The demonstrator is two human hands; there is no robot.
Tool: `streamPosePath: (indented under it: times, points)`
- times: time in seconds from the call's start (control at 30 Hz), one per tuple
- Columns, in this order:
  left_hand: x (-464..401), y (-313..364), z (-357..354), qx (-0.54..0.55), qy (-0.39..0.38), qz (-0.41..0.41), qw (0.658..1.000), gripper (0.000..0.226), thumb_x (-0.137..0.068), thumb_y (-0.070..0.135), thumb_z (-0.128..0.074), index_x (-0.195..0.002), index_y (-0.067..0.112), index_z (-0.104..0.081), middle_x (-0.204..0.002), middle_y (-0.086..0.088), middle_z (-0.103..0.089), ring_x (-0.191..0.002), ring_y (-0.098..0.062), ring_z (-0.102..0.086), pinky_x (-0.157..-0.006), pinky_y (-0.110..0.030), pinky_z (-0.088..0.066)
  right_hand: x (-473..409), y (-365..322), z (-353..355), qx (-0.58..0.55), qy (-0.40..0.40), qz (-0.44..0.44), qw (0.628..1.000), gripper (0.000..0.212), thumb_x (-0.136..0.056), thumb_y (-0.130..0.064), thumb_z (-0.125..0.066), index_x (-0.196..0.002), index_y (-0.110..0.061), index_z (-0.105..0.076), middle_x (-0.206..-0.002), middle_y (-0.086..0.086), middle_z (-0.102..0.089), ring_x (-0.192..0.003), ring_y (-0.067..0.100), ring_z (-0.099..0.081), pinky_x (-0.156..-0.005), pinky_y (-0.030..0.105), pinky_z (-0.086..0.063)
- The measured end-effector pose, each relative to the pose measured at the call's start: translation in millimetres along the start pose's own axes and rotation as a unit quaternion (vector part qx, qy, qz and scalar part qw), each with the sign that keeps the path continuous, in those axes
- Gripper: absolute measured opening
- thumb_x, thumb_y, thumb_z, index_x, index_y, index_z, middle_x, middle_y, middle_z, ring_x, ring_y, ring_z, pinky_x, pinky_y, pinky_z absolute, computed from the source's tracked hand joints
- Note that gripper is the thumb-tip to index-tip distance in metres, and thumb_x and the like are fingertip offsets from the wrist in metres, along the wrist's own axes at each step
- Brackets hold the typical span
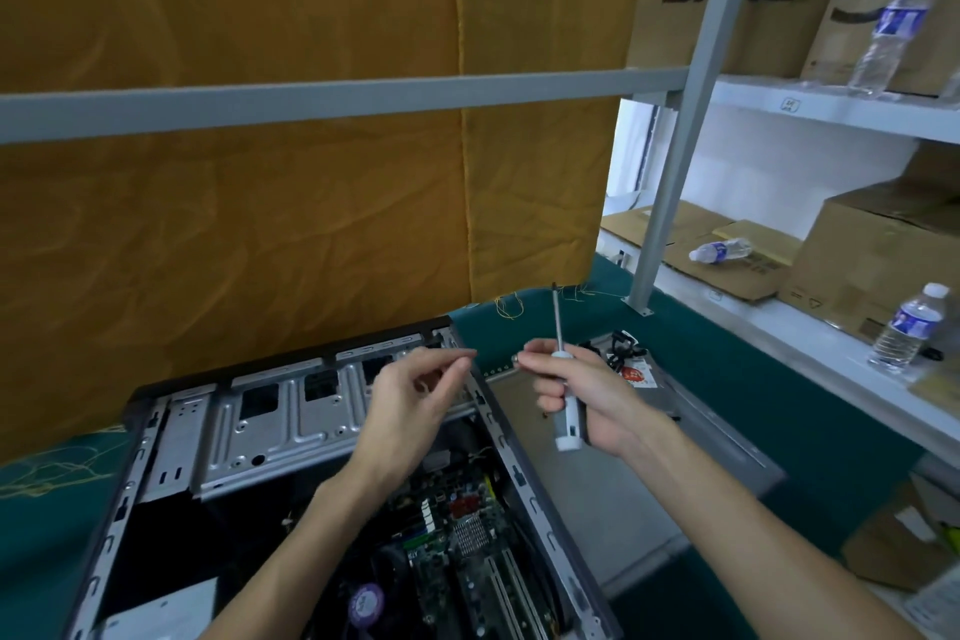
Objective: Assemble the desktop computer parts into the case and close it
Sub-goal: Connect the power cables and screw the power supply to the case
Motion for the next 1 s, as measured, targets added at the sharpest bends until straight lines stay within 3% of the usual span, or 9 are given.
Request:
streamPosePath:
  times: [0.2,0.33,0.4,0.53,0.7,0.87,1.0]
  points:
    - [20.7,41.9,0.4,0.15,-0.027,-0.035,0.988,0.015,-0.094,0.016,-0.072,-0.106,0.02,-0.081,-0.096,0.001,-0.078,-0.092,-0.019,-0.071,-0.079,-0.027,-0.057,54.7,-4.2,-48.7,-0.027,-0.035,0.002,0.999,0.027,-0.076,-0.002,-0.076,-0.1,-0.008,-0.063,-0.08,0.008,-0.068,-0.044,0.004,-0.043,-0.039,0.017,-0.038]
    - [47.5,54.9,22.2,0.186,-0.047,-0.04,0.981,0.012,-0.092,0.013,-0.074,-0.102,0.016,-0.081,-0.096,0.003,-0.079,-0.093,-0.015,-0.075,-0.08,-0.02,-0.057,89.8,6.2,-73.6,-0.012,-0.01,0.015,1.0,0.019,-0.085,-0.001,-0.072,-0.1,-0.008,-0.062,-0.074,0.005,-0.067,-0.044,0.005,-0.044,-0.039,0.017,-0.039]
    - [65.6,56.1,37.2,0.18,-0.046,-0.037,0.982,0.009,-0.093,0.015,-0.074,-0.099,0.017,-0.081,-0.094,0.004,-0.08,-0.091,-0.014,-0.076,-0.078,-0.019,-0.057,107.6,15.0,-91.0,0.017,-0.002,0.025,1.0,0.019,-0.092,-0.003,-0.069,-0.109,-0.004,-0.061,-0.079,0.008,-0.068,-0.048,0.007,-0.045,-0.041,0.019,-0.04]
    - [103.7,47.4,72.6,0.221,0.002,0.057,0.974,0.007,-0.09,0.018,-0.077,-0.088,0.023,-0.081,-0.09,-0.001,-0.079,-0.089,-0.017,-0.076,-0.074,-0.02,-0.058,145.8,39.4,-127.5,0.072,0.008,0.041,0.997,0.036,-0.098,-0.016,-0.066,-0.125,0.006,-0.057,-0.085,0.012,-0.063,-0.055,0.016,-0.05,-0.045,0.027,-0.043]
    - [152.6,41.2,109.6,0.409,-0.007,0.197,0.891,0.023,-0.095,0.01,-0.07,-0.117,0.011,-0.073,-0.11,-0.008,-0.077,-0.105,-0.02,-0.074,-0.083,-0.024,-0.06,200.3,84.3,-170.1,0.149,0.013,0.085,0.985,0.019,-0.102,-0.01,-0.06,-0.118,0.0,-0.059,-0.088,0.014,-0.07,-0.065,0.02,-0.062,-0.053,0.033,-0.053]
    - [205.4,39.2,143.2,0.532,0.021,0.263,0.805,0.025,-0.093,0.007,-0.069,-0.117,0.002,-0.071,-0.112,-0.012,-0.076,-0.103,-0.021,-0.074,-0.078,-0.026,-0.061,257.0,135.5,-198.9,0.231,-0.036,0.096,0.968,0.021,-0.103,-0.024,-0.061,-0.122,-0.016,-0.064,-0.098,0.016,-0.073,-0.06,0.022,-0.062,-0.046,0.031,-0.052]
    - [242.1,35.5,162.4,0.545,-0.012,0.271,0.793,0.029,-0.088,0.012,-0.072,-0.116,0.003,-0.071,-0.115,-0.011,-0.075,-0.107,-0.02,-0.073,-0.075,-0.024,-0.061,288.7,163.9,-207.8,0.296,-0.034,0.108,0.949,0.022,-0.103,-0.032,-0.062,-0.124,-0.03,-0.066,-0.094,0.011,-0.074,-0.059,0.023,-0.059,-0.044,0.03,-0.051]
Point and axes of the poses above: each hand's wrist, its own x-axis away from the middle knuckle, its own z-axis out of the back of the hand, y = z × x, the point moved 5 cm from there along -x, towards the middle knuckle
